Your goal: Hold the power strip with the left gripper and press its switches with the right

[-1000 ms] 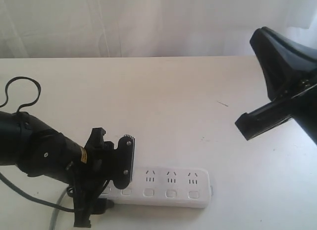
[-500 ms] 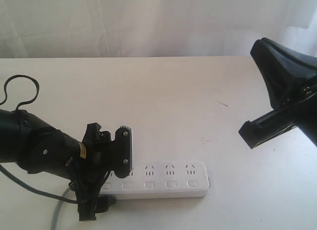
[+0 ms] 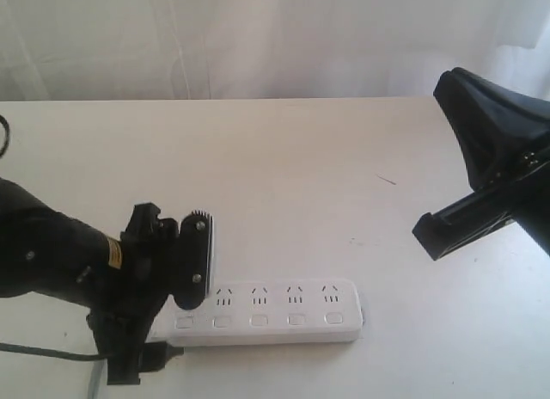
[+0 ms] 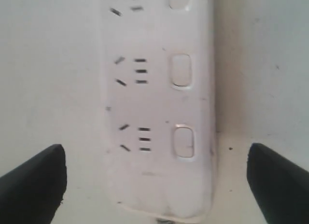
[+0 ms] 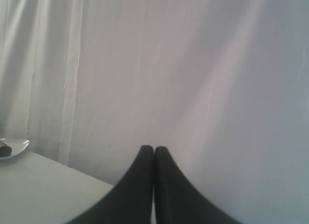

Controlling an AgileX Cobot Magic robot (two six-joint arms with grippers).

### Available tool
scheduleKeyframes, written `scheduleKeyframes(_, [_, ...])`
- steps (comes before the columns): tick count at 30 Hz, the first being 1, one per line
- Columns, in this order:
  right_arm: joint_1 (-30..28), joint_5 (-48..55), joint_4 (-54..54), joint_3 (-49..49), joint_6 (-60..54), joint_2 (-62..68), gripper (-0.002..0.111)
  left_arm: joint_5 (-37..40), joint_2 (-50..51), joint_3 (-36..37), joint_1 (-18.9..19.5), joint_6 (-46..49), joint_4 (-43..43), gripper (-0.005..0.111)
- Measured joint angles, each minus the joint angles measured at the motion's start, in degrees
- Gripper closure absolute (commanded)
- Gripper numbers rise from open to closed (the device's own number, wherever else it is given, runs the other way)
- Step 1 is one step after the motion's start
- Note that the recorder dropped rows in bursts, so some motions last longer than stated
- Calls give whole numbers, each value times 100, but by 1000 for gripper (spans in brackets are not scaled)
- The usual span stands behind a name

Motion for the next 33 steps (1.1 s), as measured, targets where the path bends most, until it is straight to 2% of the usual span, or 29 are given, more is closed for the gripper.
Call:
scheduleKeyframes(5, [0,23,329,0,-252,0,108,141,-832,-159,-144,-216,0,2])
scheduleKeyframes(11, [0,46,1380,0,-889,0,108,284,-1892,-159,-554,-363,-61,2])
scheduleKeyframes(17, [0,58,1941,0,-1707,-177,108,854,-2852,-159,-694,-541,-189,6])
scheduleKeyframes(19, [0,-23,2284,0,-1978,-359,108,1091,-3166,-159,-694,-698,-202,16])
scheduleKeyframes(20, [0,-115,2458,0,-2066,-446,108,1184,-3311,-159,-694,-775,-212,25])
scheduleKeyframes(22, [0,-355,2964,0,-2269,-697,108,1381,-3587,-159,-709,-902,-212,47])
scheduleKeyframes(26, [0,-666,3814,0,-2582,-1197,108,1663,-4008,-159,-709,-1029,-223,102])
scheduleKeyframes(27, [0,-709,3985,0,-2662,-1331,108,1706,-4118,-159,-709,-1074,-223,106])
scheduleKeyframes(33, [0,-710,4402,0,-3570,-1874,108,1869,-4351,-159,-709,-1308,-223,107])
